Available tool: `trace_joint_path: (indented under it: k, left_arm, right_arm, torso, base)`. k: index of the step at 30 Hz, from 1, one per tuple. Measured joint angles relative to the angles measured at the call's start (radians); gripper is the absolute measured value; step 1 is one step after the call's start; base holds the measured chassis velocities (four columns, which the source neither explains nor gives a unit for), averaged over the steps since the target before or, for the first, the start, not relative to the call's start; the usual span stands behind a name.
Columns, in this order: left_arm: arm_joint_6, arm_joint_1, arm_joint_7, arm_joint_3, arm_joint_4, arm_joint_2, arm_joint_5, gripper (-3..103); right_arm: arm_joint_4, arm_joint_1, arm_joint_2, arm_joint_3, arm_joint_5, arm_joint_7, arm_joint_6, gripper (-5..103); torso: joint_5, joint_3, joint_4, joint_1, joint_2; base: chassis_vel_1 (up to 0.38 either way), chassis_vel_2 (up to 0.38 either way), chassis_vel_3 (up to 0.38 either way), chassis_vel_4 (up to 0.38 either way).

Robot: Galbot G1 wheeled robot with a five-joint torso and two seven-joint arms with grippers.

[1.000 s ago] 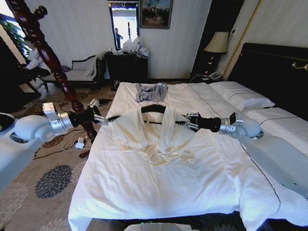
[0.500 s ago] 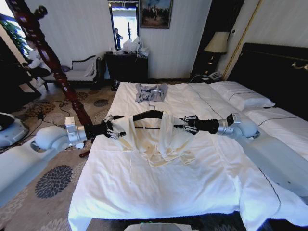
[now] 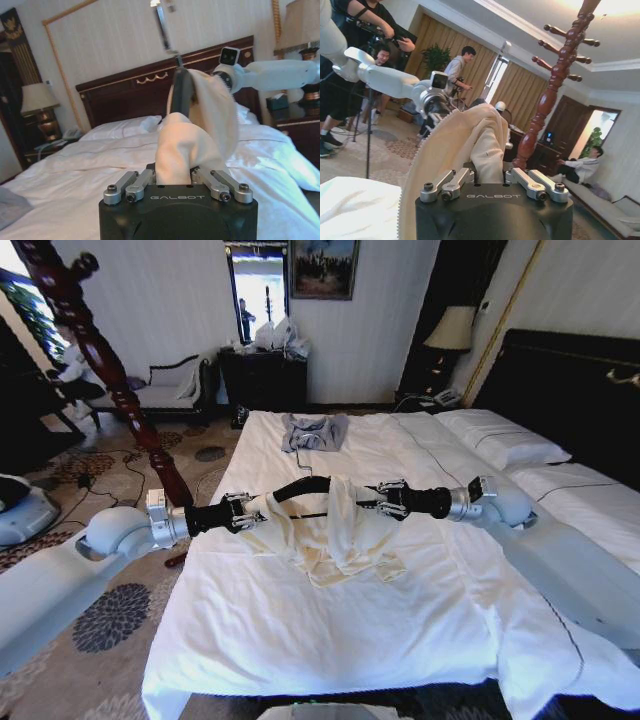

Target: Pick up the clothes from the bed and hang them on the clothes hanger.

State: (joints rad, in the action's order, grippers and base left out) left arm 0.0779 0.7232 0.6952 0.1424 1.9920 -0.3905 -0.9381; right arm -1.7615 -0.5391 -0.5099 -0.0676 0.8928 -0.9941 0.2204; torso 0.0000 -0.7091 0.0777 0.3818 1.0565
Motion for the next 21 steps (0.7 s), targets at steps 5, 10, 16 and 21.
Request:
trace_joint_path:
  k: [5,10,16,21]
  left_arm:
    - [0.003,-0.001,0.030,0.000,-0.001,-0.004,-0.023,23]
    - [0.003,-0.002,0.070,0.001,-0.007,-0.014,-0.028,23]
    - [-0.006,-0.003,0.104,0.008,-0.013,-0.017,-0.030,23]
    - [-0.012,-0.006,0.120,0.011,-0.014,-0.021,-0.031,22]
  right_arm:
    - [-0.006,-0.004,0.013,0.000,0.005,0.012,0.006,22]
    - [-0.007,-0.004,0.018,-0.002,0.010,0.014,0.008,22]
    - [-0.014,-0.012,0.022,-0.003,0.016,0.055,0.021,21]
    - [-0.014,-0.016,0.023,-0.005,0.021,0.095,0.031,41]
  torso:
    - [0.0000,0.000,0.0000,0.000,0.000]
    - [0.0000,0.000,0.0001,0.000,0.000]
    - [0.0000,0.000,0.0000,0.000,0.000]
    - [0.0000,0.000,0.0000,0.000,0.000]
  base:
    - [0.000,0.000,0.000,0.000]
    - [0.000,0.000,0.000,0.000]
    - [0.000,0.000,0.000,0.000]
    - [0.000,0.000,0.000,0.000]
